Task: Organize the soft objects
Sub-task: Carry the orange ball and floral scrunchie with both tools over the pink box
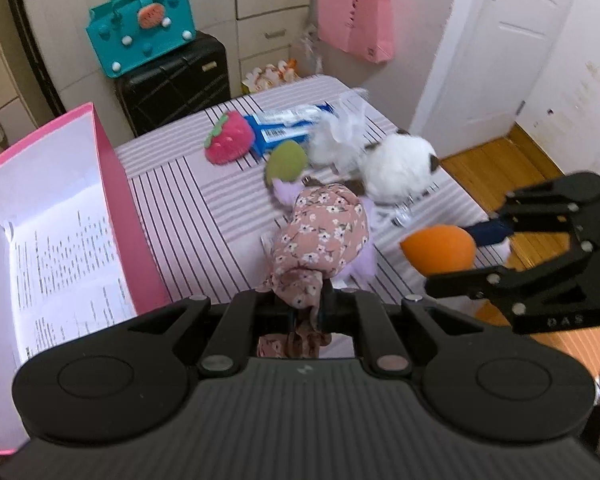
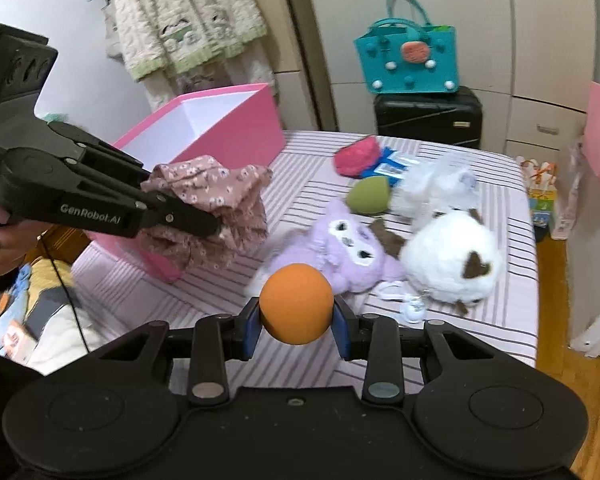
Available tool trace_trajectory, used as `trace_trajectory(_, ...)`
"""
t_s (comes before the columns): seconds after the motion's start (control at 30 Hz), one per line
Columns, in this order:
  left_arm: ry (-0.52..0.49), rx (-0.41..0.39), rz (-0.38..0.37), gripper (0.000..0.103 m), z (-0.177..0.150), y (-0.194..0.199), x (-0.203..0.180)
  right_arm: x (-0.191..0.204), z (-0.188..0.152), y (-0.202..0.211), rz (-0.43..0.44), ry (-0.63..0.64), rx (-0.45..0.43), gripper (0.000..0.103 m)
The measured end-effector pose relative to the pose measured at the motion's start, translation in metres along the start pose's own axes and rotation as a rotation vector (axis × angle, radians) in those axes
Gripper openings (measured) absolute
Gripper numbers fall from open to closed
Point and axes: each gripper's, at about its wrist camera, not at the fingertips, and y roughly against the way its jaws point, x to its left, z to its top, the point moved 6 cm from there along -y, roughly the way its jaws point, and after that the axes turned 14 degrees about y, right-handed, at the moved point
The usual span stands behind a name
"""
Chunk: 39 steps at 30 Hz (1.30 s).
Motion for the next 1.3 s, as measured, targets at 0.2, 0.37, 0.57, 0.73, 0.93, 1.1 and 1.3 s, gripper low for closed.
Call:
trace_trajectory(0.2, 0.005, 0.071, -0.026, 0.009, -0.015, 0.02, 0.006, 0.022, 0.015, 0.002, 0.06, 0.036, 0.025, 0.041)
trace_trajectory(0.37, 0.032, 0.095, -0.023, 0.009, -0.025, 0.04, 0.019, 0.04, 0.028, 0.001, 0.097, 0.067, 0.036, 0.041)
trace_trajectory(0.57, 0.068, 0.118, 0.002, 0.009, -0.041, 0.067, 0.039, 0.065, 0.045, 0.0, 0.183, 0.102, 0.058, 0.041)
trace_trajectory(0.73, 0.105, 0.093, -0.007, 0.009, -0.051, 0.093, 0.056, 0.085, 0.063, 0.0, 0.265, 0.13, 0.064, 0.041)
trace_trajectory(0.93, 0.15, 0.069, 0.004, 0.009, -0.054, 0.112, 0.077, 0.106, 0.086, -0.008, 0.357, 0.152, 0.077, 0.041)
trace_trajectory(1.1, 0.154, 0.0, 0.025, 0.009, -0.042, 0.128, 0.097, 0.119, 0.112, -0.015, 0.373, 0.201, 0.063, 0.041)
trace_trajectory(1.3, 0.161, -0.113, 0.024, 0.009, -0.015, 0.128, 0.123, 0.124, 0.146, -0.03, 0.33, 0.275, 0.005, 0.041)
